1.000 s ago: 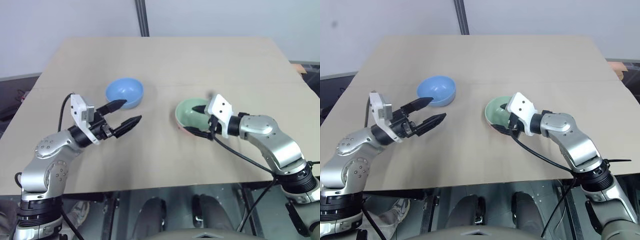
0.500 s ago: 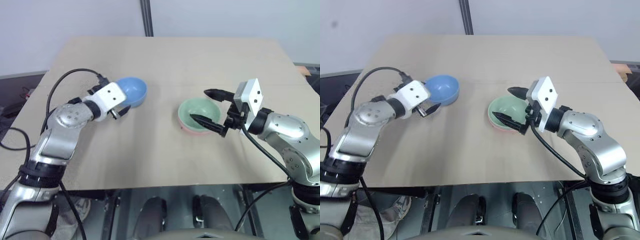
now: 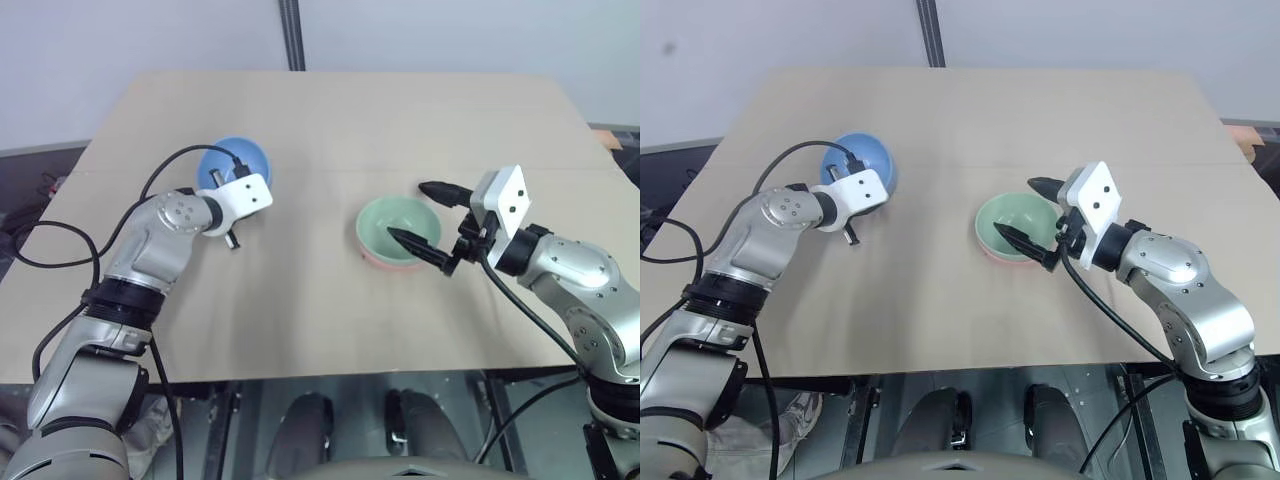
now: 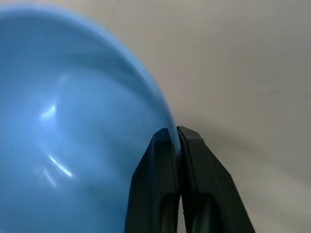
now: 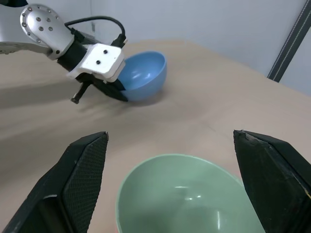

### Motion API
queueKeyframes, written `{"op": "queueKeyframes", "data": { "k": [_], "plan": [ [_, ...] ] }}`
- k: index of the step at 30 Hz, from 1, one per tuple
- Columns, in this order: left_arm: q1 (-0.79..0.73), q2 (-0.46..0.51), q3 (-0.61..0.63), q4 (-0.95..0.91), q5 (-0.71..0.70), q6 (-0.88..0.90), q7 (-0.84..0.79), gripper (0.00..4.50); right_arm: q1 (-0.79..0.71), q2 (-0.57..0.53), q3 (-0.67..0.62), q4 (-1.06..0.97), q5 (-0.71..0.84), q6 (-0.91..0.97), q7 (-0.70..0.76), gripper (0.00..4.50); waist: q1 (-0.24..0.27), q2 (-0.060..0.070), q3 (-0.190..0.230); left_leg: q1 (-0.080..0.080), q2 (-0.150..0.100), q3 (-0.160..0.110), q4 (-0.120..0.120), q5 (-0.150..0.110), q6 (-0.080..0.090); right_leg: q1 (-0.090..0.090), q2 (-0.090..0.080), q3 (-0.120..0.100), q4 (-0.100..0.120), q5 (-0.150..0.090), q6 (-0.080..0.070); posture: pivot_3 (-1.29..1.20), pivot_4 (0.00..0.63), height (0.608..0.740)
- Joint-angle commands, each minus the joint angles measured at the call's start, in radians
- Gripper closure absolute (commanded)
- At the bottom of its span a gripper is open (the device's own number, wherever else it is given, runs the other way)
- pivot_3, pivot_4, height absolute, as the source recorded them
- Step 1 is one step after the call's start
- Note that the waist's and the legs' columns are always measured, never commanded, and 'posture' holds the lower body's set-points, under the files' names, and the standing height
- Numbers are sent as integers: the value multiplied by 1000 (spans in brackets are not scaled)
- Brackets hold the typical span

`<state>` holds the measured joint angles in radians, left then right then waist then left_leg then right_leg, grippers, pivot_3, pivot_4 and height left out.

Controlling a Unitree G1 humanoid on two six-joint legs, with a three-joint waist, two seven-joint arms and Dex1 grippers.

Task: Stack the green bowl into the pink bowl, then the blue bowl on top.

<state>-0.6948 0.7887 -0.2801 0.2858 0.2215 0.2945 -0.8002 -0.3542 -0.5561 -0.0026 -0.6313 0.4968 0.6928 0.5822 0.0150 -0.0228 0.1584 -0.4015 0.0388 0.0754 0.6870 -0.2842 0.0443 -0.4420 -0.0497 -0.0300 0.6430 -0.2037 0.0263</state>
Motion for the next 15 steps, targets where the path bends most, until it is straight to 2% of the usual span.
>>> {"op": "queueKeyframes", "data": {
  "k": [1, 4, 7, 9, 15],
  "plan": [
    [-21, -27, 101, -132, -175, 2, -130, 4441, 10, -19, -50, -43, 7, -12, -14, 153, 1, 0, 0, 0, 0, 0, 0, 0, 0, 0, 0, 0, 0, 0, 0, 0, 150, 740],
    [-50, -67, 141, -237, -303, -52, -222, 4441, 25, -31, -75, -52, 11, -8, -24, 153, 0, 0, 0, -1, 0, -2, 1, 0, 0, 0, -1, 0, 0, 0, 0, 0, 150, 740],
    [-97, -121, 149, -288, -398, -29, -281, 4441, 48, -39, -111, -71, 17, 4, -46, 153, -1, -1, 0, -1, -1, -3, 1, 1, -2, 0, -1, 0, 0, 0, 0, 0, 150, 740],
    [-108, -164, 154, -307, -464, -134, -346, 4441, 78, -47, -147, -93, 20, 13, -64, 153, -1, 0, 0, 0, -1, -3, 1, 1, -2, 1, 0, 1, 0, 0, 0, 0, 150, 740],
    [-183, -263, 50, -191, -438, -289, -457, 4441, 166, -61, -245, -158, 31, 38, -124, 153, -2, 0, 0, 2, 0, -2, 1, 0, 0, 1, 1, 2, 1, 0, 0, 0, 150, 740]
  ]
}}
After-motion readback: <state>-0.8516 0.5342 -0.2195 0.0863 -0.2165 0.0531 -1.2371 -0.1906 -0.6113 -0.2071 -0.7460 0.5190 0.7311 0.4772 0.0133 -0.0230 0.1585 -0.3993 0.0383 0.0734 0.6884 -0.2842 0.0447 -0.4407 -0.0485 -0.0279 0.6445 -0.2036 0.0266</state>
